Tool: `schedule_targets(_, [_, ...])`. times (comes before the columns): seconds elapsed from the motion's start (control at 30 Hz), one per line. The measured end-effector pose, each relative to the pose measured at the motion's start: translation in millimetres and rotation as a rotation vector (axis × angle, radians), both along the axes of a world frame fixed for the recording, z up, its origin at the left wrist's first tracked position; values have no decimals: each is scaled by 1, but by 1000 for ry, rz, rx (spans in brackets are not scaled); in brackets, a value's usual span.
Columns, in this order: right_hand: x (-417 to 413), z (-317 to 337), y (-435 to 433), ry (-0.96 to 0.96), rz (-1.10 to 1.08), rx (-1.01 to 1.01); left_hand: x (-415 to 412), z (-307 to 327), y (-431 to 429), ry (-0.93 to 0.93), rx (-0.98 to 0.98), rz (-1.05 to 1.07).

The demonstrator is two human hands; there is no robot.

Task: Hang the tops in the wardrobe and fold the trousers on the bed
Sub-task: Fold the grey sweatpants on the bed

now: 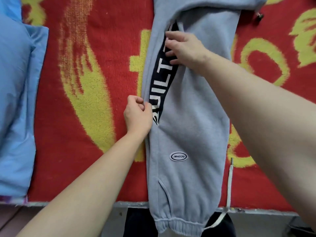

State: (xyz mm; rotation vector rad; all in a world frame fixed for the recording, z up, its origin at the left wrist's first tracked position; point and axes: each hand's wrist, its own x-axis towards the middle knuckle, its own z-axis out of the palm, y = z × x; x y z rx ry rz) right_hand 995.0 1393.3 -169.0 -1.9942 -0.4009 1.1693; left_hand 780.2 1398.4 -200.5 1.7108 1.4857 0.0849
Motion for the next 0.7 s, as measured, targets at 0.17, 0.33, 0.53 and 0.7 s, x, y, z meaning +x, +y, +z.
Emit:
schedule_targets(0.17, [-29, -9, -80, -723, -113, -2, -4, 1, -20, -21, 92, -55])
schedule_targets(0.33, [-107, -29, -188, -650, -155, -404, -37, 2, -68, 200, 128, -117])
schedule_targets(0.53, [-199, -23, -273, -400, -333, -550, -108, 12, -140, 302, 26, -234])
schedule_targets(0.7, [-256, -12, -335, -233, -267, -714, -152, 16, -161, 236, -178, -164])
